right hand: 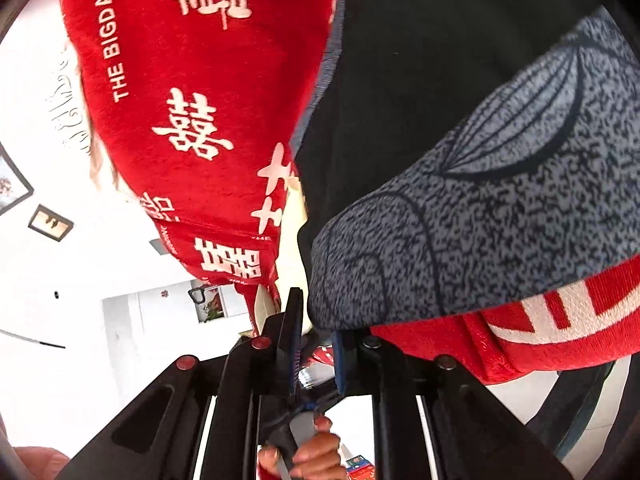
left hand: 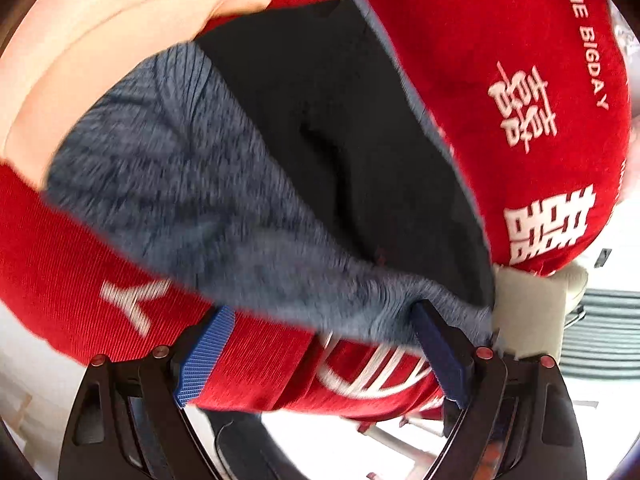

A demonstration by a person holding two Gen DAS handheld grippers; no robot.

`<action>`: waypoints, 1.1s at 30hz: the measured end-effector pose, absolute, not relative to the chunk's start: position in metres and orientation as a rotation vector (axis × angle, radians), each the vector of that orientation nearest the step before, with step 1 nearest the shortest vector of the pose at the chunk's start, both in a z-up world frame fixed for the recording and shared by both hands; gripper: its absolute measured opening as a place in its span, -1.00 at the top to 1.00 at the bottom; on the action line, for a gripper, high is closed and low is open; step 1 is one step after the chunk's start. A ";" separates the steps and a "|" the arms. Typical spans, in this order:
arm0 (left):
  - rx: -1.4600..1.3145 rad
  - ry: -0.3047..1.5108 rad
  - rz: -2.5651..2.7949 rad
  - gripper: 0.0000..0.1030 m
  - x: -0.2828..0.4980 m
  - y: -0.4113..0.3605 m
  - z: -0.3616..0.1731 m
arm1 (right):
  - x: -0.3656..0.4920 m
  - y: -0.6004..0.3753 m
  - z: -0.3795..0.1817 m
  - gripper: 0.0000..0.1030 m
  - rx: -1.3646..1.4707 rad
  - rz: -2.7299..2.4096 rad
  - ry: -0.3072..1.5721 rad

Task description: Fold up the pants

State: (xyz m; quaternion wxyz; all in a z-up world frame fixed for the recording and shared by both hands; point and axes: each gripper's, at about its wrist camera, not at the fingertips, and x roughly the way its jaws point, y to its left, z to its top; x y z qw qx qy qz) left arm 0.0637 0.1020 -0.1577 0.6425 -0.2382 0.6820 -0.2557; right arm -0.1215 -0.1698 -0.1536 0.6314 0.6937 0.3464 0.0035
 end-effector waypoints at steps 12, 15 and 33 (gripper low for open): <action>-0.537 1.534 -0.495 -0.28 0.079 0.117 -0.167 | -0.138 -0.165 -0.180 0.65 1.623 -0.009 0.828; -0.506 1.545 -0.555 0.06 0.082 0.109 -0.167 | -0.154 -0.170 -0.189 0.28 1.569 -0.068 0.871; -0.408 1.609 -0.663 0.55 0.098 0.090 -0.143 | -0.237 -0.216 -0.238 0.87 1.975 -0.271 0.391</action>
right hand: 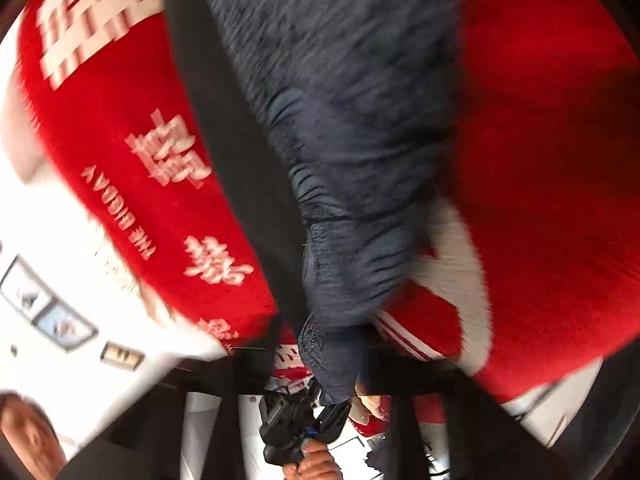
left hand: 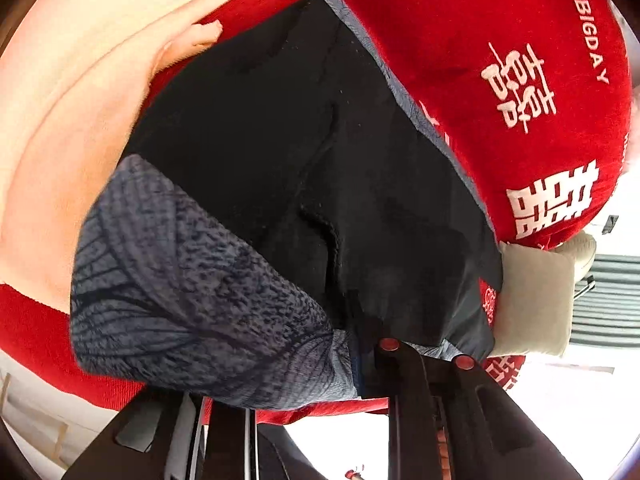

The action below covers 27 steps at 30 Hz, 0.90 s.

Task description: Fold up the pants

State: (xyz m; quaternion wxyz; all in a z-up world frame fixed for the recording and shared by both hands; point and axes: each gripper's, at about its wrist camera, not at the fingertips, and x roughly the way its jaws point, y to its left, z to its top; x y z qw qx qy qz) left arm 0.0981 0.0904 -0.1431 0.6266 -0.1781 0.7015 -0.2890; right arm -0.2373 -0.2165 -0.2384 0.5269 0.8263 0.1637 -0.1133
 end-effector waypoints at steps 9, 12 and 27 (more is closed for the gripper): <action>-0.345 1.529 -0.716 0.73 0.118 0.071 -0.090 | -0.159 -0.263 -0.111 0.88 1.417 -0.278 0.790; -0.329 1.495 -0.732 0.73 0.133 0.052 -0.072 | -0.140 -0.278 -0.093 0.88 1.337 -0.244 0.849; -0.254 1.469 -0.570 0.70 0.253 -0.059 -0.130 | 0.056 -0.423 -0.160 0.84 1.166 -0.124 1.208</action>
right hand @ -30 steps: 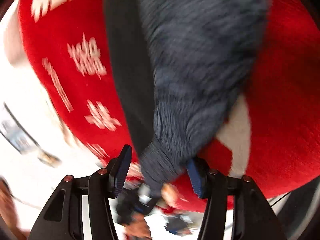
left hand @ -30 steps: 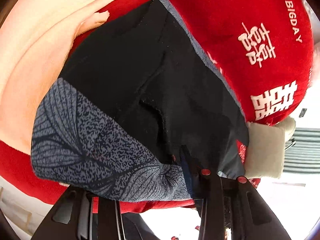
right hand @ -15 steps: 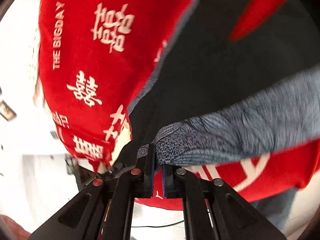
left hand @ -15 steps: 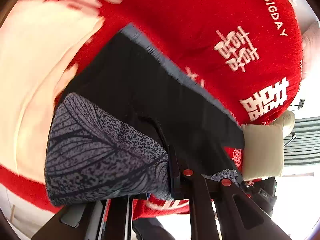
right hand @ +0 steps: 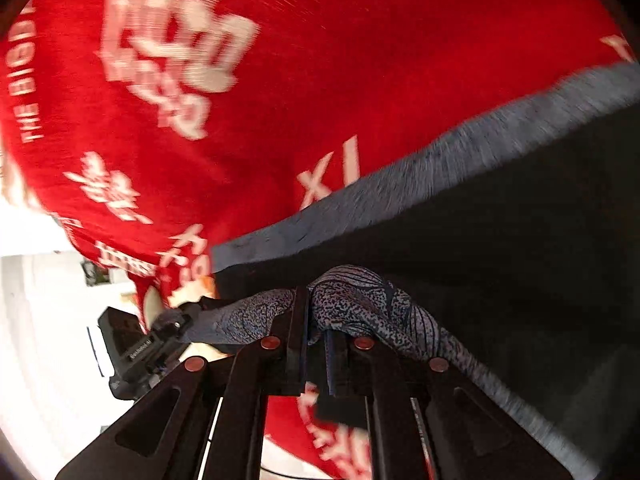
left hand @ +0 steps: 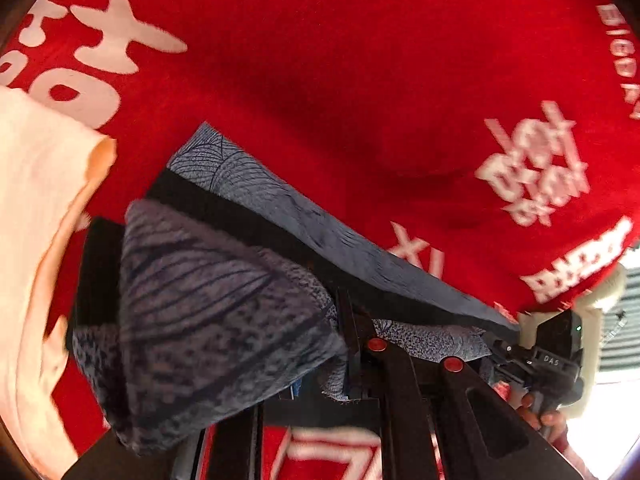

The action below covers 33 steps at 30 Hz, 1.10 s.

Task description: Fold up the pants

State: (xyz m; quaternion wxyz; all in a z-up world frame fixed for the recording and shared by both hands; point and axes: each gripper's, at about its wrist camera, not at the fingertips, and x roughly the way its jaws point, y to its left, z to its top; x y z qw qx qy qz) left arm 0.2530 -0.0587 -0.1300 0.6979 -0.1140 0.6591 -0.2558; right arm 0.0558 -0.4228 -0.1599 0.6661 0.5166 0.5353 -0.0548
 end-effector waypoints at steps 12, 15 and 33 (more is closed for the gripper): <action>-0.143 1.431 -0.430 -0.58 0.249 -0.043 -0.095 | 0.091 -0.455 -0.178 -0.27 1.272 -0.007 1.251; -0.094 1.417 -0.412 -0.58 0.243 -0.037 -0.083 | 0.096 -0.442 -0.145 -0.27 1.160 -0.004 1.233; 0.310 1.389 -0.446 -0.58 0.202 -0.112 -0.124 | 0.089 -0.406 -0.148 0.05 0.890 -0.118 1.284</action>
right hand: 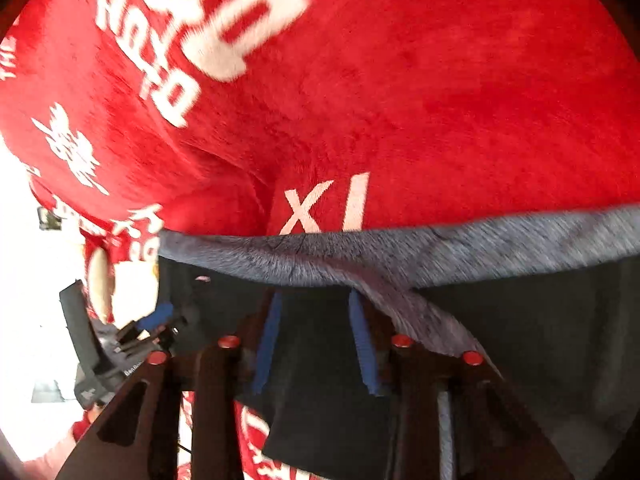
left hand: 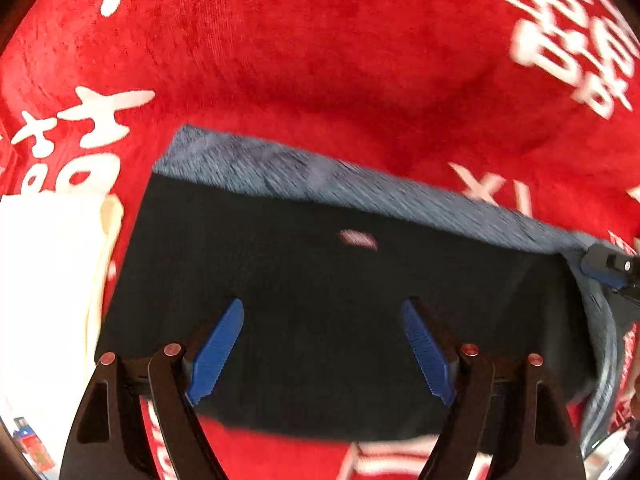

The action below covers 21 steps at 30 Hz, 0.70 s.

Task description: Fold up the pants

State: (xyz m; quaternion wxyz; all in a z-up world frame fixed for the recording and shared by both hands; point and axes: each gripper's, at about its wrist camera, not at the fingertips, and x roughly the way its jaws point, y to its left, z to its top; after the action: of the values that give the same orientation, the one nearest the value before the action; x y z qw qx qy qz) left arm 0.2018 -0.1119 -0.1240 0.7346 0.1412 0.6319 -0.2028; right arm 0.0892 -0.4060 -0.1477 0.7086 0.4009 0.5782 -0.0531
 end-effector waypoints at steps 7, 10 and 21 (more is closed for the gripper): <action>0.370 1.414 -0.587 -0.58 0.117 -0.150 -0.107 | -0.006 -0.414 -0.118 -0.17 0.980 -0.238 1.229; 0.409 1.421 -0.679 -0.58 0.081 -0.174 -0.108 | -0.063 -0.414 -0.106 -0.17 1.007 -0.335 1.212; 0.396 1.462 -0.966 -0.58 -0.032 -0.228 -0.089 | -0.271 -0.385 -0.085 -0.17 1.094 -0.737 1.177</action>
State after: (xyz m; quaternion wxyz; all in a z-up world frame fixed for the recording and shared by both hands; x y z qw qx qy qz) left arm -0.0321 -0.2280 -0.0892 0.6230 0.1723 0.6366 -0.4207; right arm -0.2714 -0.3850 -0.0848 0.6340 0.4785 0.5149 -0.3223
